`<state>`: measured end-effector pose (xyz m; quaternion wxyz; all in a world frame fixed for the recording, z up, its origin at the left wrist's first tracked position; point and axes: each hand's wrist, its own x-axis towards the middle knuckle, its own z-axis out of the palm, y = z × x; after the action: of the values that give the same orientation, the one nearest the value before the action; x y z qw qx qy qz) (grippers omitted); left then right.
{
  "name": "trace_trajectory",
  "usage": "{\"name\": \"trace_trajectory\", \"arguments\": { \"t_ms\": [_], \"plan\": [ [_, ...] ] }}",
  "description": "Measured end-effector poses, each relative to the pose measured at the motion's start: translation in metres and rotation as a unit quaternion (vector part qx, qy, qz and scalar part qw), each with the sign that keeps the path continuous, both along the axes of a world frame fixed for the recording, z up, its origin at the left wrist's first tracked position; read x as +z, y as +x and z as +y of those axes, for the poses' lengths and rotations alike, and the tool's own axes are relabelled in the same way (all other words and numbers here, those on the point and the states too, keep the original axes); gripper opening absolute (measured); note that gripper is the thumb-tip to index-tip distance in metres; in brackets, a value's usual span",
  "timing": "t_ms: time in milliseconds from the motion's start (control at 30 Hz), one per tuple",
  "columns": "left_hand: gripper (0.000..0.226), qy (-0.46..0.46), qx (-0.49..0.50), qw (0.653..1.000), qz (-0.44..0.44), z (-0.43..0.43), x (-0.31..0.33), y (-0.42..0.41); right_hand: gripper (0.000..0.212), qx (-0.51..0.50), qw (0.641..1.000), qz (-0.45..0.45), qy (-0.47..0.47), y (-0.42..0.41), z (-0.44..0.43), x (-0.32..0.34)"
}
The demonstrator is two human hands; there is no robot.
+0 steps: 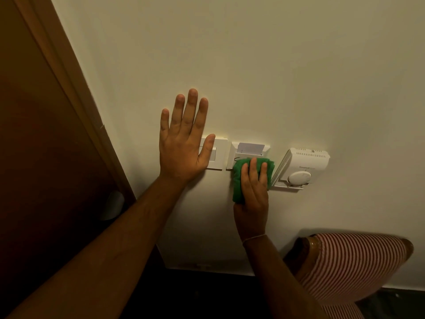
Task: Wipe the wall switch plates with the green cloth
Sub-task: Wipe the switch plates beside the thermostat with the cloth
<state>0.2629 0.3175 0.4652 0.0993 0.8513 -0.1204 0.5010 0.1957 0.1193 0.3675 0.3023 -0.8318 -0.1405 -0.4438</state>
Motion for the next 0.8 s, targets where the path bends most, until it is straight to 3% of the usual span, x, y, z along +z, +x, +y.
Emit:
{"name": "trace_trajectory", "arguments": {
  "t_ms": [633,800],
  "plan": [
    [0.077,-0.003,-0.003,1.000,0.013,-0.002,0.002,-0.004,0.080,-0.009,1.000,0.023,-0.012,-0.009,0.007,-0.003],
    [0.078,-0.003,-0.002,1.000,0.012,-0.003,0.002,-0.004,0.066,0.015,1.000,-0.013,0.013,0.001,0.017,0.018]
  ]
}}
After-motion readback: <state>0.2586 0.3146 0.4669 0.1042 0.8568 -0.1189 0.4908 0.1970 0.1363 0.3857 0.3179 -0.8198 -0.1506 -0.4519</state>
